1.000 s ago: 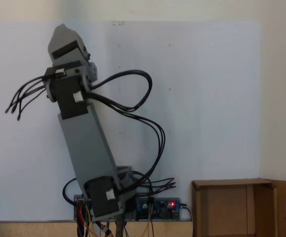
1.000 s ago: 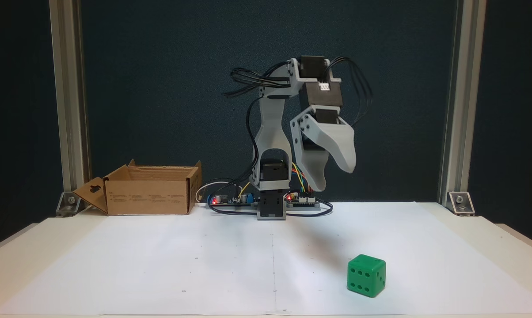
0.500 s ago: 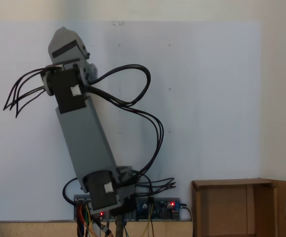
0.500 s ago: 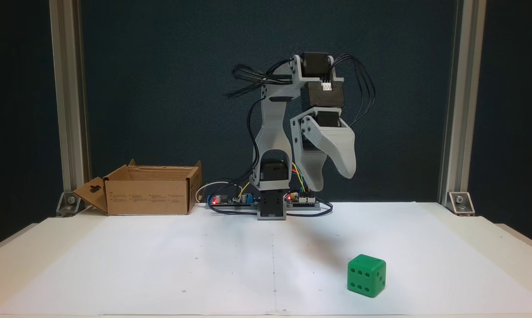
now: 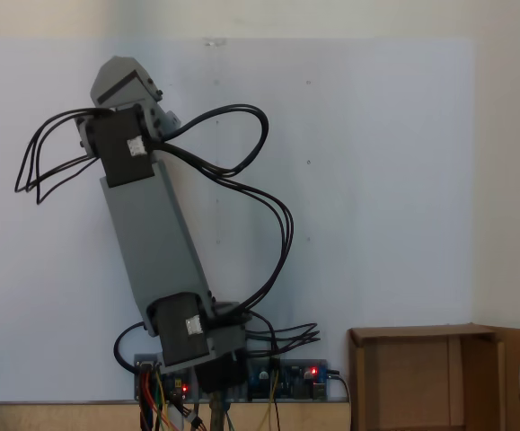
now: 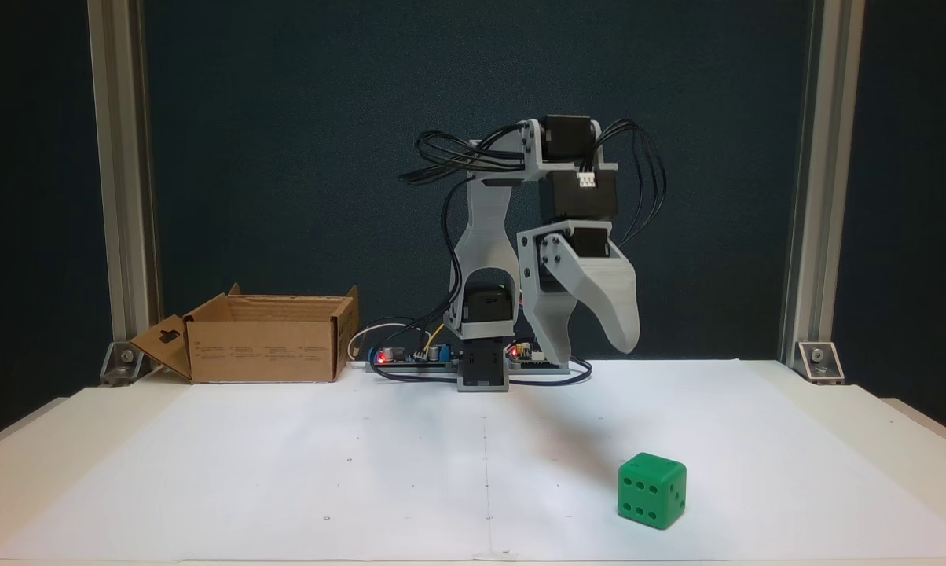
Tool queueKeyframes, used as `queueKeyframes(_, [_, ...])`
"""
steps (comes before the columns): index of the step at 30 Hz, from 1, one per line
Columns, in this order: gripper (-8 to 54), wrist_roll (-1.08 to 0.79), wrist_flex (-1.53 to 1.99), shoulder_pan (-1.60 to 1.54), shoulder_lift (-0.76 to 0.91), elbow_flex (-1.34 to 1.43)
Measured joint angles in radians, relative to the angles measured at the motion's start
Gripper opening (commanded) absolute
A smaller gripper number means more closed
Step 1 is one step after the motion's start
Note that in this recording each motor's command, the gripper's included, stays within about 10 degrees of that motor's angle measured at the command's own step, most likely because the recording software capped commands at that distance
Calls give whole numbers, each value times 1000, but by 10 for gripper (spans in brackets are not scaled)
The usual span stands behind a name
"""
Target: Grasp a green dice and put it in the bin.
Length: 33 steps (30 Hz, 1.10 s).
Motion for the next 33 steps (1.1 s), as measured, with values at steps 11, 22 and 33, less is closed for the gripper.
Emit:
queueKeyframes(11, [416, 0, 0, -2, -130, -98])
queueKeyframes(22, [414, 0, 0, -26, -152, -98])
queueKeyframes(33, [412, 0, -2, -114, -153, -98])
